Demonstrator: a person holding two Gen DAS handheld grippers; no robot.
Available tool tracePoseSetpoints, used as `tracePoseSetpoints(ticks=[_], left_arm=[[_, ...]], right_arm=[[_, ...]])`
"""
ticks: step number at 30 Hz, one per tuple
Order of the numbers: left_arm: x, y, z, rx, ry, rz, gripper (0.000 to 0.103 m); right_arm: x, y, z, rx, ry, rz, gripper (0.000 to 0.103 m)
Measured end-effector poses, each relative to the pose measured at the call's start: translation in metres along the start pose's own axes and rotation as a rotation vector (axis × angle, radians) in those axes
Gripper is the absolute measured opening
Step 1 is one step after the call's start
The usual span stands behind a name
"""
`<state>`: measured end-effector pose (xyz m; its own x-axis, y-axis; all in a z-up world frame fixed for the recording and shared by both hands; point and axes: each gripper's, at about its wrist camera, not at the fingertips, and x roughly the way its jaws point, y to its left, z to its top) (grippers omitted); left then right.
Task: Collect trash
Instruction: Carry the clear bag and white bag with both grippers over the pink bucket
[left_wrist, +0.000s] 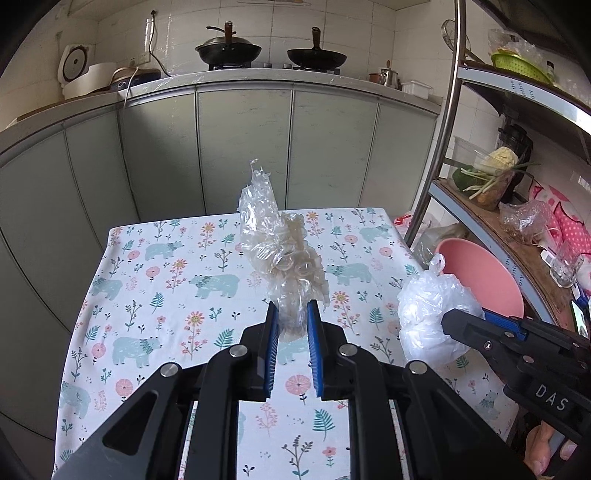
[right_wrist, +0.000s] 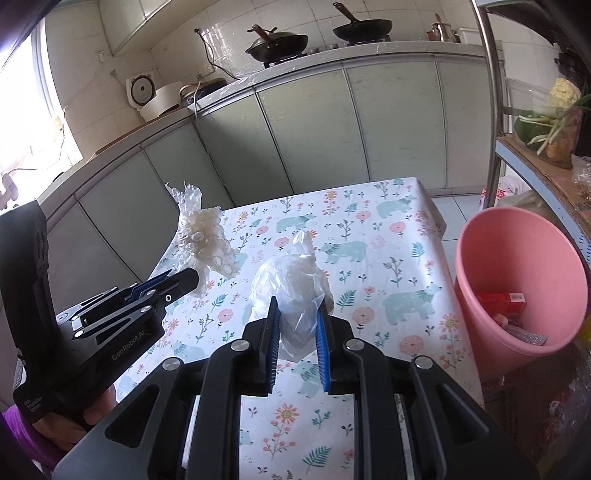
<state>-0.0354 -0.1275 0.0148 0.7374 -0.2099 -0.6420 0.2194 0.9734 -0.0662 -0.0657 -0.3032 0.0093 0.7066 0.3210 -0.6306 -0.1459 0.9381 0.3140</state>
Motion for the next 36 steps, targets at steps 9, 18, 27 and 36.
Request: tracePoseSetpoints(ticks=[9, 18, 27, 36], left_arm=[[0.004, -0.015, 0.001, 0.029, 0.005, -0.014, 0.014], [0.011, -0.030, 0.007, 0.059, 0.006, -0.034, 0.014], [0.020, -0.053, 0.016, 0.092, 0.003, -0.063, 0.014], [0.029, -0.074, 0.024, 0.122, 0.002, -0.090, 0.014]], right_arm=[[-0.007, -0.012, -0.002, 0.017, -0.013, -0.033, 0.018], [-0.013, -0.028, -0.003, 0.035, -0.027, -0.068, 0.018], [-0.023, -0.052, -0.002, 0.072, -0.056, -0.115, 0.018], [-0.031, -0.073, 0.000, 0.106, -0.076, -0.155, 0.018]])
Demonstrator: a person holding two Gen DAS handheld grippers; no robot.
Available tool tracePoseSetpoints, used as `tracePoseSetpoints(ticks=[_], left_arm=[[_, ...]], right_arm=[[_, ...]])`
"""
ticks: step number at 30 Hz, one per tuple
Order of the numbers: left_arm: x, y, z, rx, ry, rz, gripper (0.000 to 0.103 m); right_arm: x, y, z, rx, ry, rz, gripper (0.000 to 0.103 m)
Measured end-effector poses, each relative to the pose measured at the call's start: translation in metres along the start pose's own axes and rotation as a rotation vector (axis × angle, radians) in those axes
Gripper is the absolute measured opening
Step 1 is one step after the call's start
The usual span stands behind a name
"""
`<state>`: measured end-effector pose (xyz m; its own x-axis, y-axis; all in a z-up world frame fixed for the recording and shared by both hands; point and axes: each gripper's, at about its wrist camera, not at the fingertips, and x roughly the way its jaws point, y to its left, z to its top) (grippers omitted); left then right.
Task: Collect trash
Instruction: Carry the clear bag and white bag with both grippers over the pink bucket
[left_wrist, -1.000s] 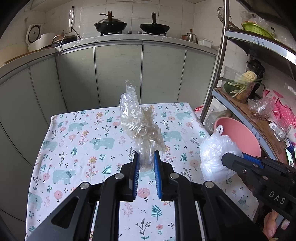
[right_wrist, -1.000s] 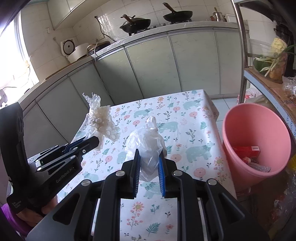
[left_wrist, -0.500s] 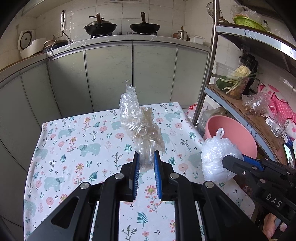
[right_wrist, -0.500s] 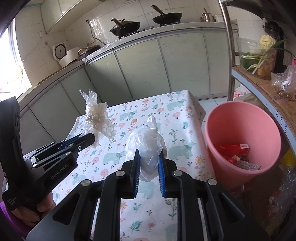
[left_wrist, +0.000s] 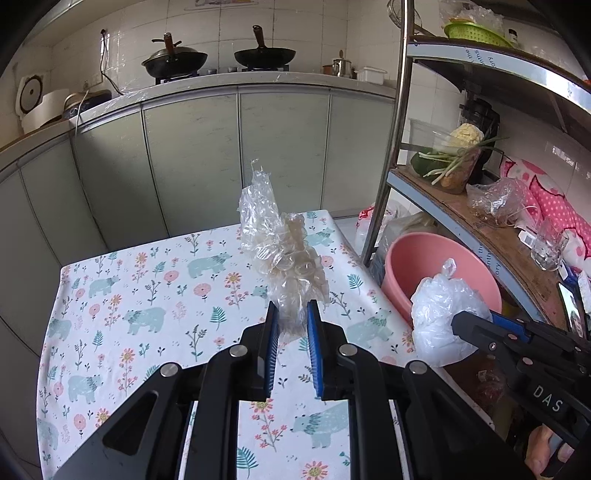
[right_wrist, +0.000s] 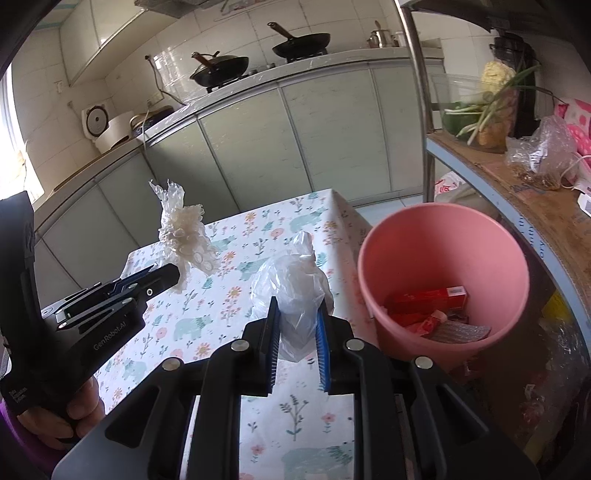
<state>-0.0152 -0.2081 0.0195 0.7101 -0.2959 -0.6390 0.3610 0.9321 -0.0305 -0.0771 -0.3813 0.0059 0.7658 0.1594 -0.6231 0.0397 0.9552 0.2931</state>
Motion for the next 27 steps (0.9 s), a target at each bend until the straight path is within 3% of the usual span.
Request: tracePoseSetpoints(ticks=[13, 27], left_arm=[[0.011, -0.027, 0.019, 0.042, -0.020, -0.035, 0.014], [0.039, -0.076, 0.037, 0.104, -0.036, -0.123, 0.014]], right_arm=[[-0.013, -0.025, 0.012, 0.034, -0.055, -0.066, 0.018], [-0.026, -0.071, 0.022, 0.101, -0.112, -0.164, 0.018]])
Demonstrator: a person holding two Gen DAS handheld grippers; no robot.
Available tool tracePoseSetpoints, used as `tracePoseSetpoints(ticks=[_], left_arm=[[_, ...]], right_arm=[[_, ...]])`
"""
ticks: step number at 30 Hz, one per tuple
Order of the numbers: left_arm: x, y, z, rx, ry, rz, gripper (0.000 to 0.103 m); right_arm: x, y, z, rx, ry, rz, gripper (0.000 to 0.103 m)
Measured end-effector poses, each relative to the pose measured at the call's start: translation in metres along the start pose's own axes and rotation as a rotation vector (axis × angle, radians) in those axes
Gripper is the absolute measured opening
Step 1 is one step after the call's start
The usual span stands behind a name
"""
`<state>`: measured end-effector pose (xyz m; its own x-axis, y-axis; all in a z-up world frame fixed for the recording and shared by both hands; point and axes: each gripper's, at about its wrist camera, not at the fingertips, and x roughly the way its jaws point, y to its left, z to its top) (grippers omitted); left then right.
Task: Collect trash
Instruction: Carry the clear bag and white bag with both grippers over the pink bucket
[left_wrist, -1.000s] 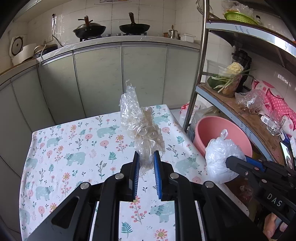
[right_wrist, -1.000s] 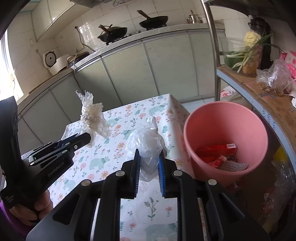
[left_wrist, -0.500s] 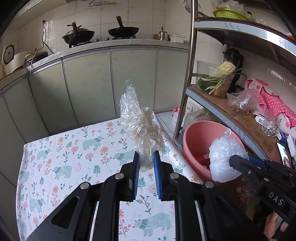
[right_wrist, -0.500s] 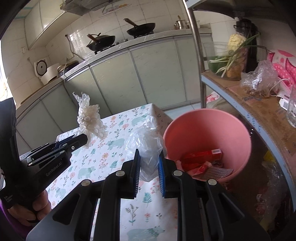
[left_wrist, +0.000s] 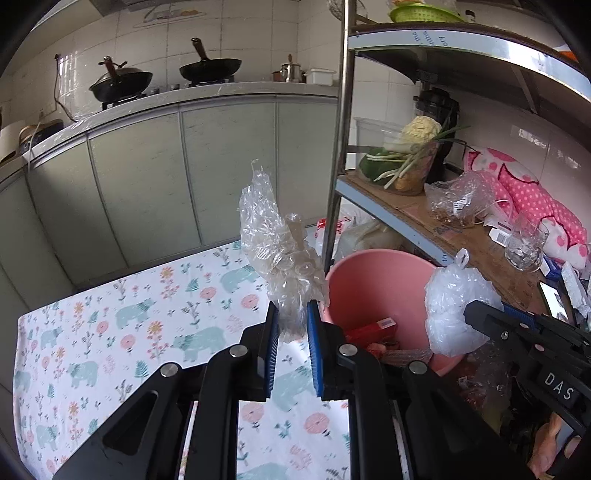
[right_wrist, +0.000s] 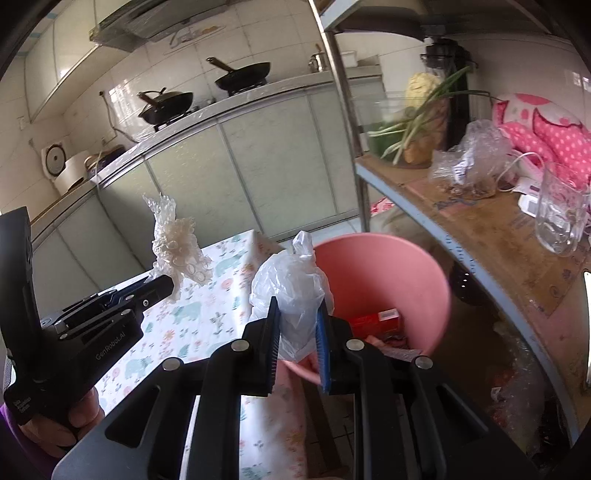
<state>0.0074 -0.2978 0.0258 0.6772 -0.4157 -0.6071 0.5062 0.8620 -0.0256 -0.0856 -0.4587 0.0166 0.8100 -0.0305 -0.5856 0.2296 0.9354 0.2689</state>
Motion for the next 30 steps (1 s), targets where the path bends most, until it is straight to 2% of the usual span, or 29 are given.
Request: tracePoseSetpoints(ticks=[7, 13, 20, 30], left_arm=[[0.022, -0.016, 0.010, -0.001, -0.011, -0.080, 0.014], [0.052, -0.028, 0.013, -0.010, 0.030, -0.143, 0.014], [0.086, -0.053, 0.008, 0.031, 0.088, -0.175, 0.014], [0.116, -0.074, 0.004, 0.070, 0.128, -0.191, 0.015]], right_arm=[[0.012, -0.019, 0.002, 0.022, -0.001, -0.045, 0.018], [0.027, -0.037, 0.001, 0.036, 0.010, -0.088, 0.018], [0.047, -0.056, -0.004, 0.058, 0.037, -0.127, 0.018], [0.066, -0.073, -0.008, 0.075, 0.063, -0.155, 0.018]])
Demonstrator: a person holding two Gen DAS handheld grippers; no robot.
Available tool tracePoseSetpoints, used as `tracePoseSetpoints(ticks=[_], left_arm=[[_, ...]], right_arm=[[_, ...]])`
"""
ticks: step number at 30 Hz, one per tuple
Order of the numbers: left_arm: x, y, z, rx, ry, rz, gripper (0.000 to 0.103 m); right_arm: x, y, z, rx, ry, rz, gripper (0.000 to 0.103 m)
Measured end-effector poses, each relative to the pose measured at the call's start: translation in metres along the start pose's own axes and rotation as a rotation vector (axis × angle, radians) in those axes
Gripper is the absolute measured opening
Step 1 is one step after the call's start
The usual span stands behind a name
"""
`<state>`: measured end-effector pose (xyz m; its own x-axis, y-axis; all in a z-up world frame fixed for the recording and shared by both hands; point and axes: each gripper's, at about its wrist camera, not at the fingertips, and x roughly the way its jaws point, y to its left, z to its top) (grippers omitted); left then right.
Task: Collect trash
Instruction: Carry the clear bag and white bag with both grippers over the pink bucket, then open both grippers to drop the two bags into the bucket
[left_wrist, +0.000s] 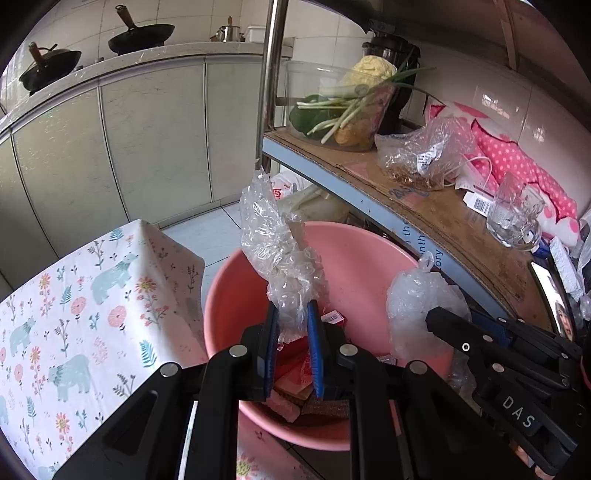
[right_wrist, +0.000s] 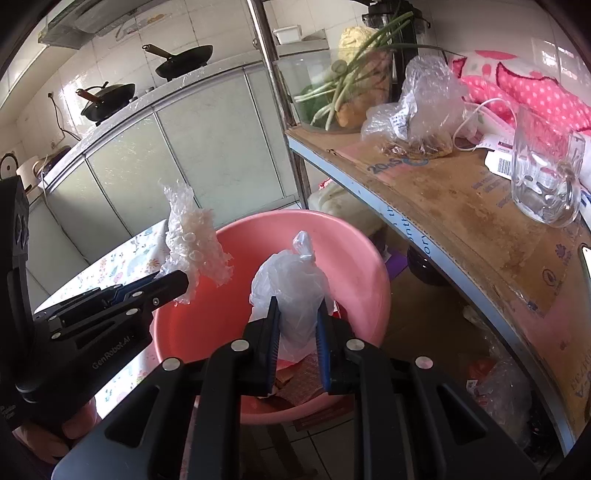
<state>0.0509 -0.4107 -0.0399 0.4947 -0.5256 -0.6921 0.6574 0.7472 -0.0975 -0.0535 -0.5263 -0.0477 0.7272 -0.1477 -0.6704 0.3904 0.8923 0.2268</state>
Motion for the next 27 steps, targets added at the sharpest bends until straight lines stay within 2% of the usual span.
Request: tracePoseSetpoints(ticks=[13, 18, 20, 27], left_arm=[[0.011, -0.008, 0.004, 0.014, -0.011, 0.011, 0.020], [0.009, -0.009, 0.008, 0.003, -0.011, -0.003, 0.036], [0.007, -0.010, 0.009, 0.000, -0.015, -0.011, 0.038], [-0.003, -0.012, 0.010, 0.010, -0.033, -0.029, 0.043]], right_arm=[[0.015, -0.009, 0.003, 0.015, 0.023, 0.004, 0.021], [0.014, -0.008, 0.003, 0.014, 0.027, 0.008, 0.029], [0.013, -0.009, 0.003, 0.012, 0.026, 0.009, 0.033], [0.006, -0.008, 0.004, 0.006, 0.015, 0.008, 0.035]])
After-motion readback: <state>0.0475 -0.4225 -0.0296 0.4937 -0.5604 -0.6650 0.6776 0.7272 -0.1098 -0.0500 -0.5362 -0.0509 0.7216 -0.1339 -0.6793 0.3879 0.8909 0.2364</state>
